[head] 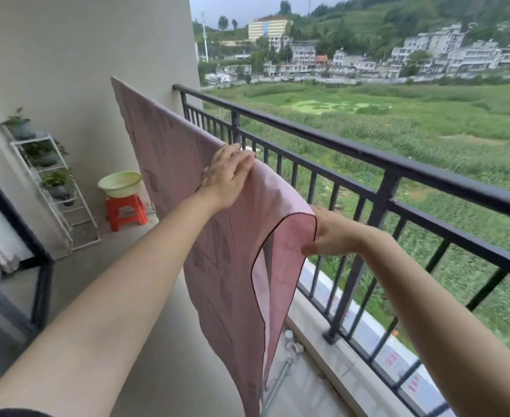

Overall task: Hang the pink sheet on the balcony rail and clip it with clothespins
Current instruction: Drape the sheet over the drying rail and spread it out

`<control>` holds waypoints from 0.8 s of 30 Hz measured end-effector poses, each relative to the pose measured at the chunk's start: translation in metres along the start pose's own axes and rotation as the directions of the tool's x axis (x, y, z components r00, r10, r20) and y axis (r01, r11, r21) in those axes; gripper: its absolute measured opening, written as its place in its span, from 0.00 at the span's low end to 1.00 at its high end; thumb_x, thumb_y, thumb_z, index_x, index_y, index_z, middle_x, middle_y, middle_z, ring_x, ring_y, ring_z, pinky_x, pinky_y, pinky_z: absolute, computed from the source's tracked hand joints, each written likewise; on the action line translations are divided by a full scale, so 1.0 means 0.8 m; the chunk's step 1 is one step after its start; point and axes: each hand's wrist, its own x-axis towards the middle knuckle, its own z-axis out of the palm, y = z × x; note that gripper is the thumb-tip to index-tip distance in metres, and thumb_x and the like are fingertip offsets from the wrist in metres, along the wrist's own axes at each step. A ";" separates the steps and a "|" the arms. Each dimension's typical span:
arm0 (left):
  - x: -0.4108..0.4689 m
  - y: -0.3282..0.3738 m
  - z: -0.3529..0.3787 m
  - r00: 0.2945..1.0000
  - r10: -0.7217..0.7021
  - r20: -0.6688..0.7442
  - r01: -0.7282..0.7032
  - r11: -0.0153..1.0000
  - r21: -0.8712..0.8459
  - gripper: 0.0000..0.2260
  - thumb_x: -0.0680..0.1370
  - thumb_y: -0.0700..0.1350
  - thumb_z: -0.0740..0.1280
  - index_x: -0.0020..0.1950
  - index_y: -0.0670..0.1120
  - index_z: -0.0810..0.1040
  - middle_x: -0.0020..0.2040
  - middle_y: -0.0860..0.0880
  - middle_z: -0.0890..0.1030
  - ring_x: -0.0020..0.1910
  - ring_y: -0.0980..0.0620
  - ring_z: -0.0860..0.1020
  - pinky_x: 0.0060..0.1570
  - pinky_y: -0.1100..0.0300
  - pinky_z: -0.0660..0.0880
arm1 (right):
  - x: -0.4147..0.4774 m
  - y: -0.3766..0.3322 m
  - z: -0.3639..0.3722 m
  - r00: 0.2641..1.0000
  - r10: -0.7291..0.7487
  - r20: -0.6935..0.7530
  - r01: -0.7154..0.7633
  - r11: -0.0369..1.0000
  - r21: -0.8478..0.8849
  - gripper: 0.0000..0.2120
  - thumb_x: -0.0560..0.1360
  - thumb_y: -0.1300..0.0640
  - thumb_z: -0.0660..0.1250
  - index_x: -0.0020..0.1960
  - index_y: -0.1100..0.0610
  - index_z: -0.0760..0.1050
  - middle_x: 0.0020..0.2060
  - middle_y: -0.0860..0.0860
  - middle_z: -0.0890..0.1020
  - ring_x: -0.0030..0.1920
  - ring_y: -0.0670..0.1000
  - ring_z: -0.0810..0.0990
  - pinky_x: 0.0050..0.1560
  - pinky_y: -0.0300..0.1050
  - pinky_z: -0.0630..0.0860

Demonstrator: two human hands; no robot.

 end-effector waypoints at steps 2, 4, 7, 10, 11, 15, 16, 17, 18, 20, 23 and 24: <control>0.003 -0.009 0.001 0.999 0.032 -0.011 -0.032 0.999 0.024 0.21 0.83 0.59 0.51 0.69 0.53 0.73 0.75 0.48 0.65 0.76 0.48 0.59 0.73 0.45 0.57 | -0.001 -0.005 -0.013 0.999 0.003 0.051 -0.012 0.983 0.184 0.44 0.67 0.56 0.70 0.78 0.46 0.52 0.73 0.45 0.63 0.73 0.48 0.62 0.75 0.52 0.60; 0.007 -0.015 0.000 0.998 0.055 -0.008 -0.055 0.998 0.043 0.21 0.82 0.60 0.49 0.67 0.54 0.73 0.72 0.50 0.67 0.74 0.48 0.60 0.71 0.45 0.60 | -0.003 -0.025 -0.035 0.998 0.047 -0.046 -0.021 0.894 0.449 0.41 0.71 0.63 0.66 0.79 0.48 0.53 0.76 0.48 0.62 0.75 0.49 0.62 0.74 0.52 0.63; 0.021 -0.024 -0.005 1.000 0.010 0.019 -0.010 0.999 0.031 0.23 0.82 0.60 0.48 0.69 0.54 0.72 0.74 0.50 0.66 0.75 0.48 0.59 0.73 0.44 0.57 | 0.005 -0.066 -0.061 0.986 0.051 -0.160 0.054 0.807 0.589 0.38 0.68 0.60 0.60 0.78 0.51 0.58 0.76 0.48 0.64 0.74 0.49 0.64 0.72 0.50 0.64; 0.035 -0.034 -0.010 0.997 -0.057 0.058 0.054 0.997 0.048 0.22 0.83 0.59 0.49 0.72 0.54 0.69 0.77 0.50 0.62 0.77 0.49 0.55 0.75 0.43 0.53 | 0.018 -0.102 -0.062 0.999 -0.012 -0.052 0.035 0.870 0.491 0.38 0.72 0.62 0.61 0.79 0.52 0.53 0.73 0.51 0.66 0.68 0.50 0.68 0.66 0.47 0.70; 0.036 -0.035 -0.013 0.996 -0.056 0.068 0.052 0.997 0.063 0.22 0.83 0.59 0.49 0.73 0.55 0.69 0.78 0.50 0.61 0.78 0.49 0.54 0.75 0.43 0.52 | 0.022 -0.105 -0.062 1.000 -0.011 -0.007 0.013 0.901 0.433 0.40 0.72 0.63 0.62 0.80 0.51 0.49 0.73 0.52 0.65 0.68 0.51 0.68 0.65 0.48 0.71; 0.040 -0.039 -0.017 0.993 -0.052 0.108 0.048 0.998 0.038 0.22 0.82 0.61 0.49 0.73 0.55 0.69 0.78 0.49 0.61 0.78 0.48 0.54 0.74 0.44 0.52 | 0.020 -0.107 -0.077 0.999 0.008 0.051 -0.033 0.858 0.513 0.44 0.67 0.60 0.63 0.80 0.52 0.50 0.78 0.49 0.59 0.72 0.48 0.64 0.67 0.46 0.67; 0.043 -0.039 -0.017 0.995 -0.053 0.078 0.056 0.998 -0.027 0.23 0.82 0.61 0.51 0.71 0.52 0.71 0.76 0.48 0.64 0.77 0.47 0.57 0.74 0.48 0.53 | 0.020 -0.110 -0.081 1.000 0.024 0.011 -0.026 0.818 0.574 0.40 0.68 0.59 0.63 0.79 0.54 0.55 0.77 0.49 0.60 0.71 0.48 0.66 0.68 0.46 0.68; 0.046 -0.039 -0.017 0.998 -0.064 0.015 0.065 0.992 -0.104 0.23 0.82 0.60 0.52 0.68 0.49 0.75 0.73 0.46 0.69 0.74 0.45 0.62 0.71 0.54 0.56 | 0.024 -0.113 -0.085 0.996 0.063 -0.058 -0.016 0.805 0.593 0.34 0.71 0.57 0.62 0.76 0.57 0.61 0.76 0.50 0.64 0.69 0.49 0.69 0.69 0.49 0.69; 0.051 -0.040 -0.019 0.994 -0.087 -0.072 0.073 0.982 -0.172 0.22 0.82 0.58 0.54 0.65 0.47 0.77 0.69 0.45 0.73 0.70 0.45 0.67 0.67 0.60 0.60 | 0.030 -0.119 -0.087 0.981 0.112 -0.156 -0.010 0.842 0.540 0.26 0.75 0.54 0.61 0.72 0.59 0.67 0.74 0.53 0.68 0.67 0.52 0.72 0.68 0.52 0.70; 0.062 -0.047 -0.025 0.972 -0.106 -0.209 0.066 0.979 -0.194 0.16 0.82 0.49 0.57 0.63 0.44 0.78 0.66 0.44 0.75 0.65 0.45 0.73 0.60 0.65 0.62 | 0.049 -0.134 -0.086 0.918 0.191 -0.347 -0.099 0.959 0.265 0.24 0.81 0.44 0.54 0.67 0.60 0.72 0.67 0.57 0.76 0.63 0.57 0.75 0.64 0.54 0.72; 0.087 -0.069 -0.030 0.989 -0.054 -0.140 0.045 0.996 -0.071 0.18 0.83 0.48 0.56 0.69 0.45 0.74 0.72 0.43 0.69 0.72 0.45 0.66 0.71 0.57 0.60 | 0.078 -0.162 -0.067 0.843 0.192 -0.502 -0.263 0.962 -0.073 0.32 0.79 0.33 0.49 0.65 0.59 0.71 0.62 0.57 0.78 0.60 0.59 0.77 0.53 0.53 0.73; 0.095 -0.078 -0.028 0.996 -0.071 -0.047 0.070 0.997 -0.033 0.20 0.83 0.52 0.55 0.72 0.47 0.71 0.76 0.44 0.65 0.76 0.45 0.61 0.75 0.50 0.57 | 0.088 -0.168 -0.059 0.825 0.163 -0.542 -0.295 0.941 -0.166 0.31 0.80 0.33 0.49 0.64 0.58 0.71 0.60 0.57 0.78 0.57 0.59 0.78 0.48 0.52 0.72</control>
